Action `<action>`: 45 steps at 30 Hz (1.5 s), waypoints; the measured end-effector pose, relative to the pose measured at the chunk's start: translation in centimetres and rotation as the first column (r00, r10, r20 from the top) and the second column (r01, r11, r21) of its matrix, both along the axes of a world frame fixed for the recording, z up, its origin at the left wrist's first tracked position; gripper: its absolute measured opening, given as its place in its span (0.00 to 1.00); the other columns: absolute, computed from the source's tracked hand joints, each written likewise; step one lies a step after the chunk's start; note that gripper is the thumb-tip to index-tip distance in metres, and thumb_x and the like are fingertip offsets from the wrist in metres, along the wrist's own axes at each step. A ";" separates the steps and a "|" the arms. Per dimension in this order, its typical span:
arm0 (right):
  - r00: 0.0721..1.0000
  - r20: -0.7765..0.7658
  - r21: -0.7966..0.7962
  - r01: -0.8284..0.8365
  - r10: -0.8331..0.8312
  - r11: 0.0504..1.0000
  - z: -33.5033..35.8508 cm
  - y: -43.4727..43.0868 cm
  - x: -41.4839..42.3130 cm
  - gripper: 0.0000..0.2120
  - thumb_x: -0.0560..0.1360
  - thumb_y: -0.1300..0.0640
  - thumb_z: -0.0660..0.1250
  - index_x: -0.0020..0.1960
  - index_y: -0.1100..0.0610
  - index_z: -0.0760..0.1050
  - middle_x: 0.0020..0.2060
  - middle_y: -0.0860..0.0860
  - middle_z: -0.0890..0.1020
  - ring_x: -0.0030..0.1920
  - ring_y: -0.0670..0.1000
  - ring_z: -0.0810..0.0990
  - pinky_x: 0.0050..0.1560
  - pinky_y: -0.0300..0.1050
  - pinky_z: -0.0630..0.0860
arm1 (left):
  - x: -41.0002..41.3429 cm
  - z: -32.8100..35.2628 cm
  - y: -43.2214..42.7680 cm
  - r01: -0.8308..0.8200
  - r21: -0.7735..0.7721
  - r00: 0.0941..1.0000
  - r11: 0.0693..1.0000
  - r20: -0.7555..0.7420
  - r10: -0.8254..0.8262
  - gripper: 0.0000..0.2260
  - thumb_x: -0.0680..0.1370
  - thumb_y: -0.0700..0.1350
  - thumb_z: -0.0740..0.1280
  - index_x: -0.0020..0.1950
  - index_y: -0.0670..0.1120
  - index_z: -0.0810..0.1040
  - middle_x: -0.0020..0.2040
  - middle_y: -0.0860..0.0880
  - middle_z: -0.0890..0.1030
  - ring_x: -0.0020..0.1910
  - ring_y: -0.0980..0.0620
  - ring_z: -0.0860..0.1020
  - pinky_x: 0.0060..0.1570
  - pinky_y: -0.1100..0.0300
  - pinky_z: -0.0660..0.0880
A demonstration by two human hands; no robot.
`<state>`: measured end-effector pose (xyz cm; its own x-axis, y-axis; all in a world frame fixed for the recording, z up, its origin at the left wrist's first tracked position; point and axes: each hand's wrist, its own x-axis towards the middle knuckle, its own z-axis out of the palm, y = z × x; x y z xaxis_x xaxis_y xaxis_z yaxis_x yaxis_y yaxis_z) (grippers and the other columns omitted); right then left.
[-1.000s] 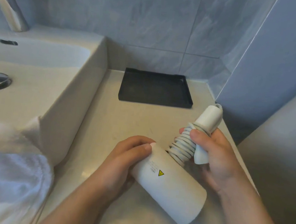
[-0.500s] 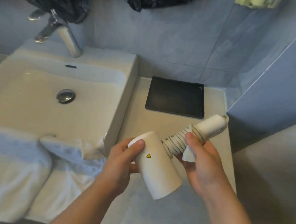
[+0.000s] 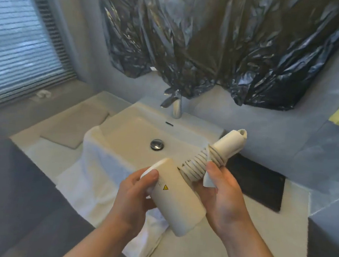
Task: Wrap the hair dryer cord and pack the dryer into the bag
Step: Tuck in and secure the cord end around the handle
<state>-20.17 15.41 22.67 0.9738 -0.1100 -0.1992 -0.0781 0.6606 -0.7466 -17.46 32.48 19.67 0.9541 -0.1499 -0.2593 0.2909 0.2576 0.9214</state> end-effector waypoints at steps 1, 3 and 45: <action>0.999 -0.013 -0.002 -0.031 0.031 1.000 0.1 1.0 0.5 0.21 0.69 0.53 0.67 0.60 0.56 0.77 0.51 0.58 0.82 0.50 0.58 0.82 0.54 0.58 0.78 | 0.0 0.1 1.1 -0.034 -0.013 0.999 0.999 -0.012 0.034 0.27 0.61 0.55 0.72 0.55 0.41 0.83 0.46 0.40 0.83 0.45 0.44 0.80 0.34 0.55 0.79; 0.995 -0.029 -0.039 -0.093 0.092 0.995 0.3 3.1 1.4 0.21 0.70 0.52 0.67 0.62 0.54 0.77 0.56 0.59 0.82 0.53 0.61 0.81 0.56 0.60 0.78 | 0.2 0.3 3.2 -0.084 -0.045 0.996 0.995 -0.040 0.082 0.23 0.63 0.53 0.70 0.53 0.41 0.83 0.45 0.42 0.82 0.43 0.46 0.80 0.34 0.55 0.79; 0.894 -0.406 -0.099 -0.248 0.188 0.964 -7.1 35.8 34.7 0.24 0.76 0.47 0.63 0.61 0.65 0.75 0.55 0.69 0.80 0.48 0.63 0.80 0.56 0.60 0.75 | 28.8 -4.9 35.4 -0.228 -0.085 0.912 0.970 -0.369 0.182 0.35 0.62 0.52 0.74 0.65 0.37 0.75 0.58 0.34 0.79 0.56 0.36 0.79 0.40 0.48 0.81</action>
